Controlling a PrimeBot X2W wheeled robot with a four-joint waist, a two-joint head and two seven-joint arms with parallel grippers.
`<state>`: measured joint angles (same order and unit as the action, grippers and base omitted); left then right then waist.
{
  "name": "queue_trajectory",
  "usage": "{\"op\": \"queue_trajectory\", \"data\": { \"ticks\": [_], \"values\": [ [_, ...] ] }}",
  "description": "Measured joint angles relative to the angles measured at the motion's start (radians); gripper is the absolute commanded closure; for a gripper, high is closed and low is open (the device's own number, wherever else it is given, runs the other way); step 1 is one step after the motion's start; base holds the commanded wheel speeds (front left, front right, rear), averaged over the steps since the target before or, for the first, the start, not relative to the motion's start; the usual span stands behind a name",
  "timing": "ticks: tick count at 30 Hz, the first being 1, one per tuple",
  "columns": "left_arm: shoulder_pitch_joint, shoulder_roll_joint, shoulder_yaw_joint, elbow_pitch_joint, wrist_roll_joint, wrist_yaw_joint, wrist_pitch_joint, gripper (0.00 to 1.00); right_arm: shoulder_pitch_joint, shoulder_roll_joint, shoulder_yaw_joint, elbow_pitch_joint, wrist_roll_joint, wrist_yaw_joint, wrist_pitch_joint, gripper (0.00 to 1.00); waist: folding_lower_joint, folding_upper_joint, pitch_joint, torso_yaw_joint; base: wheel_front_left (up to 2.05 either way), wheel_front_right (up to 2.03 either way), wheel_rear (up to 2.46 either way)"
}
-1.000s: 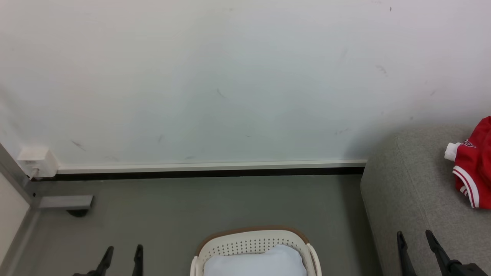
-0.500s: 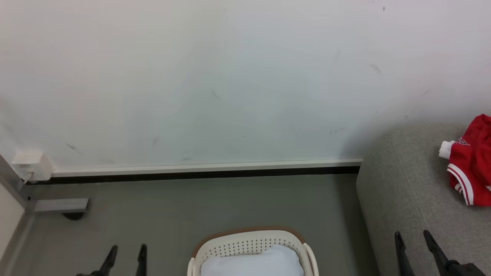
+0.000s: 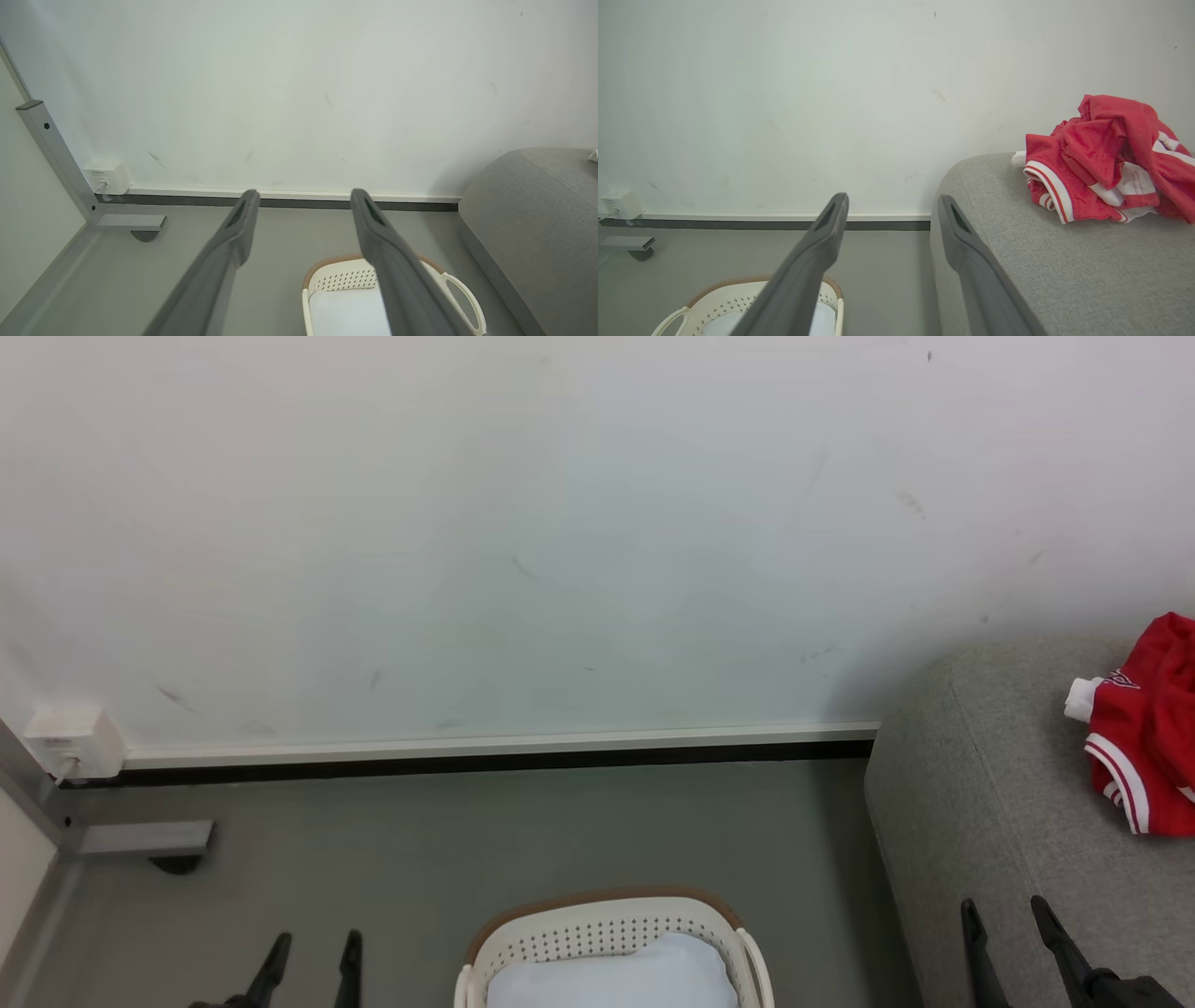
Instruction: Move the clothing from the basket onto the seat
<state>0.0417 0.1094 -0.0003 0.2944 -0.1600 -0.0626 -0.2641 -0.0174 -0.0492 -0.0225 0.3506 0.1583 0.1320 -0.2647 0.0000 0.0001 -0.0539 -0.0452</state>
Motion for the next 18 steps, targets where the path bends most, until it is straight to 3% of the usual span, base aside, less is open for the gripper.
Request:
{"op": "queue_trajectory", "data": {
  "ticks": [18],
  "values": [
    [-0.008, -0.018, 0.028, 0.012, 0.027, -0.030, 0.000, 0.00, -0.001, 0.000, 0.009, 0.003, 0.001, 0.000, 0.000, 0.00, 0.0000, -0.0001, -0.002, -0.019, 0.00, 0.00, 0.00]
  ]
}}
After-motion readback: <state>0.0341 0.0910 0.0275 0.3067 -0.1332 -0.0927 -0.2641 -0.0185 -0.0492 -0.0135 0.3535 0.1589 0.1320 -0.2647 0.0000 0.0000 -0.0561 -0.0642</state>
